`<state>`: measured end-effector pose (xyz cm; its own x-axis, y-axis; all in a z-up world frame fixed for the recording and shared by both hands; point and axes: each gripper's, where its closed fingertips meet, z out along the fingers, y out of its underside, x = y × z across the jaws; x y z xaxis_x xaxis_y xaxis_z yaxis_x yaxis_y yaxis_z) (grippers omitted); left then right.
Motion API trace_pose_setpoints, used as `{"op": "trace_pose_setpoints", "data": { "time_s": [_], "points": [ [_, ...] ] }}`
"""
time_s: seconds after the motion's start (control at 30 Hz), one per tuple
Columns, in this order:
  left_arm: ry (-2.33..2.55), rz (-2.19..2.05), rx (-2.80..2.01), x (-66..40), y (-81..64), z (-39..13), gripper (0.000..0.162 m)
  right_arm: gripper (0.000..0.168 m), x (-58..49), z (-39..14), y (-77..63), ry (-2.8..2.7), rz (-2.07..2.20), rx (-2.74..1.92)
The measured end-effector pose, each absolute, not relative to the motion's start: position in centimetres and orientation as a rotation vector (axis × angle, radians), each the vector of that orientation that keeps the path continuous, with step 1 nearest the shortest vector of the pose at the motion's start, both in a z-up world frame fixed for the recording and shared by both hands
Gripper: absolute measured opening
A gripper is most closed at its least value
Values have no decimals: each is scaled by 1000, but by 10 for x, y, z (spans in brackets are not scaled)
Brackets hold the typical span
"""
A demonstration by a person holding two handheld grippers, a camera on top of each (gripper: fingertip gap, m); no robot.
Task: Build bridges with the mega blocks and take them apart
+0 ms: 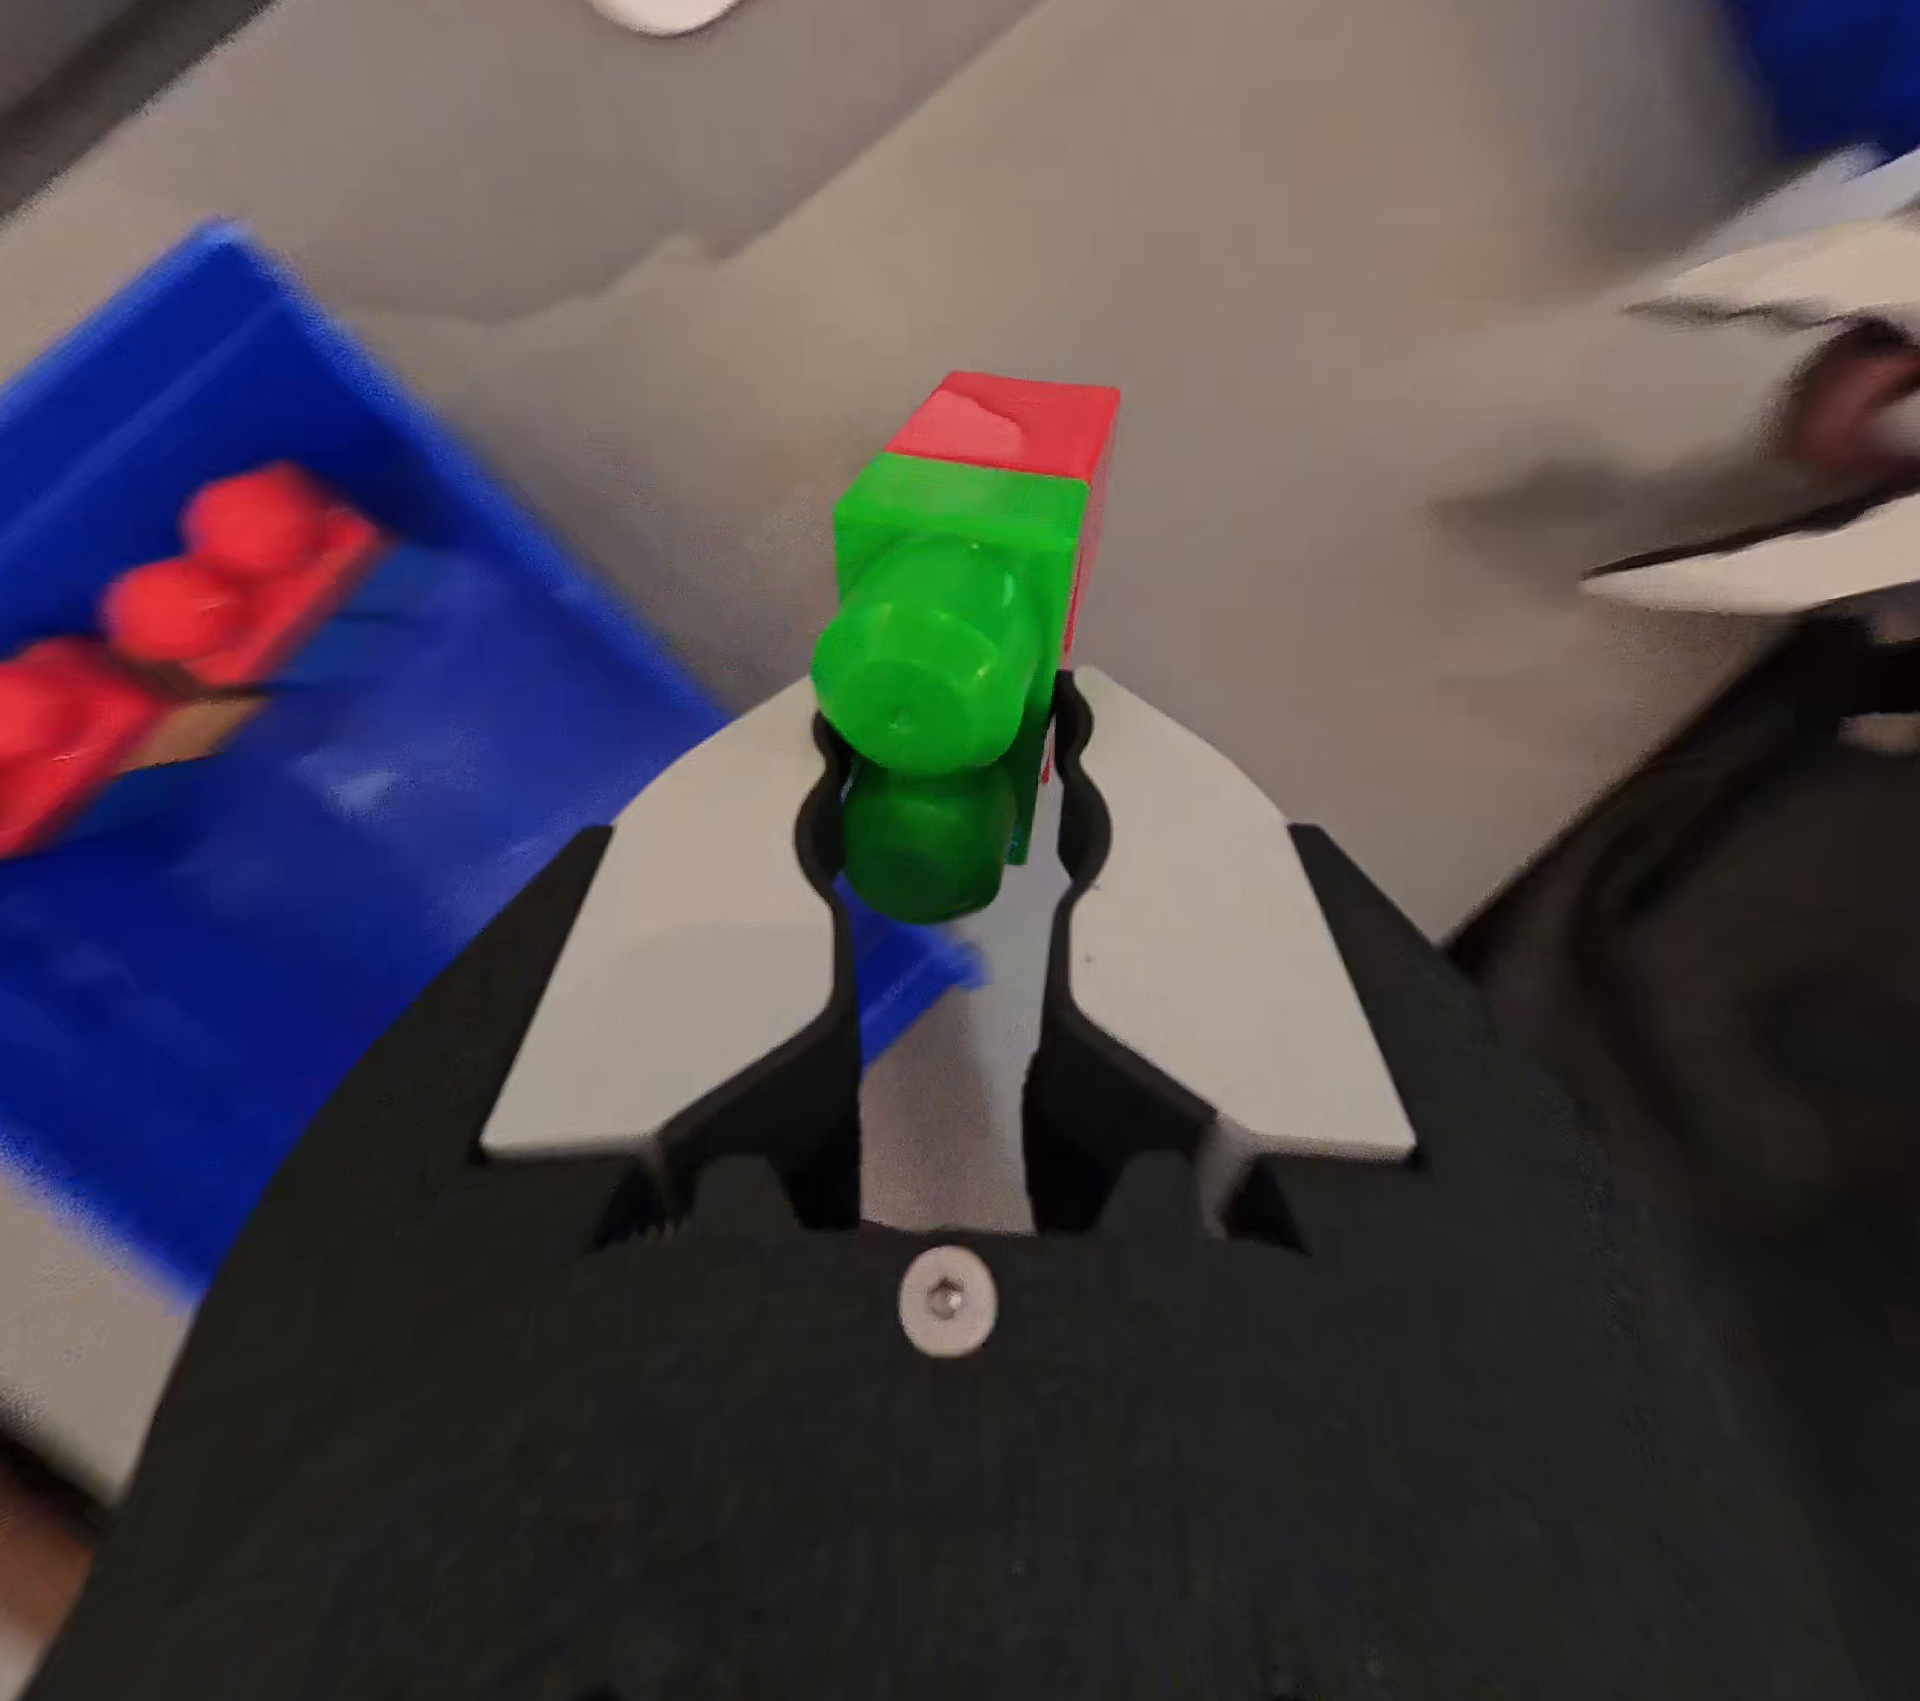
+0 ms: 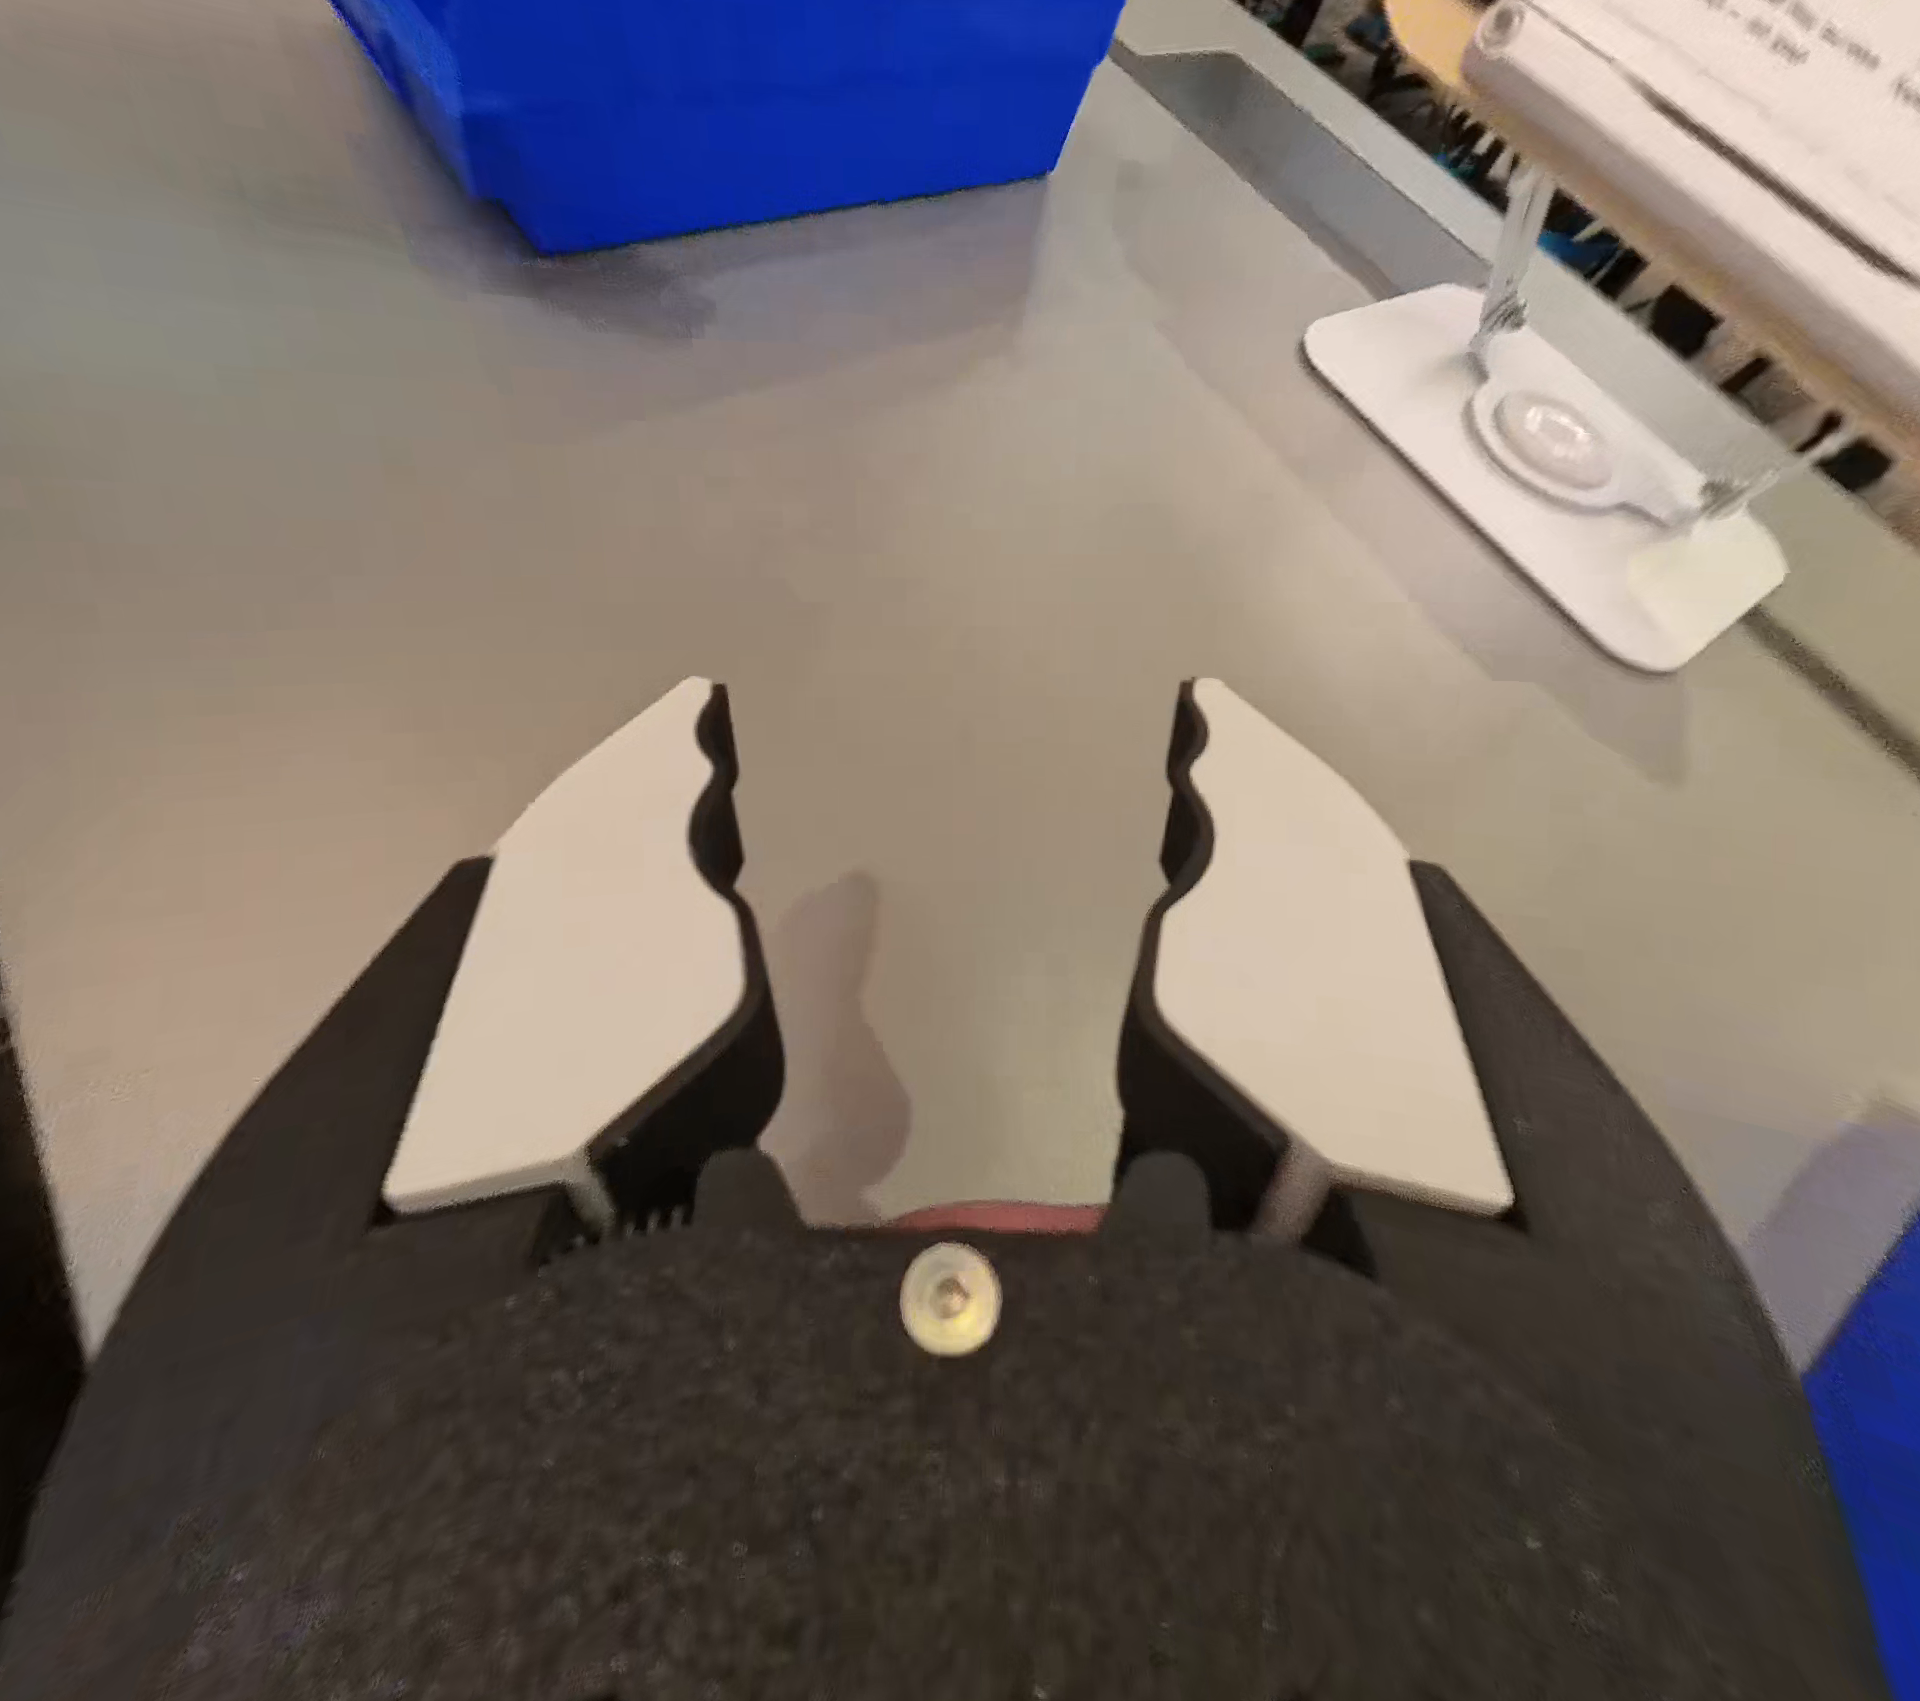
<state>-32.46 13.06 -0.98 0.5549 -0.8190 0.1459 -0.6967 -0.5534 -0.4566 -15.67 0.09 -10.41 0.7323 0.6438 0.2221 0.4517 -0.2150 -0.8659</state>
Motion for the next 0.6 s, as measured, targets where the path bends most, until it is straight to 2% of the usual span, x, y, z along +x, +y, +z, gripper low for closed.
{"op": "trace_pose_setpoints", "data": {
  "time_s": [0.37, 0.6],
  "points": [
    [1470, -819, -2510, -192, 9, -56, 37, 85, -169, -78, 22, -861, 92, -1760],
    [1543, -858, -2563, -172, -8, -79, 36, 87, -158, -104, 20, -984, 5, -1794]
  ]
}}
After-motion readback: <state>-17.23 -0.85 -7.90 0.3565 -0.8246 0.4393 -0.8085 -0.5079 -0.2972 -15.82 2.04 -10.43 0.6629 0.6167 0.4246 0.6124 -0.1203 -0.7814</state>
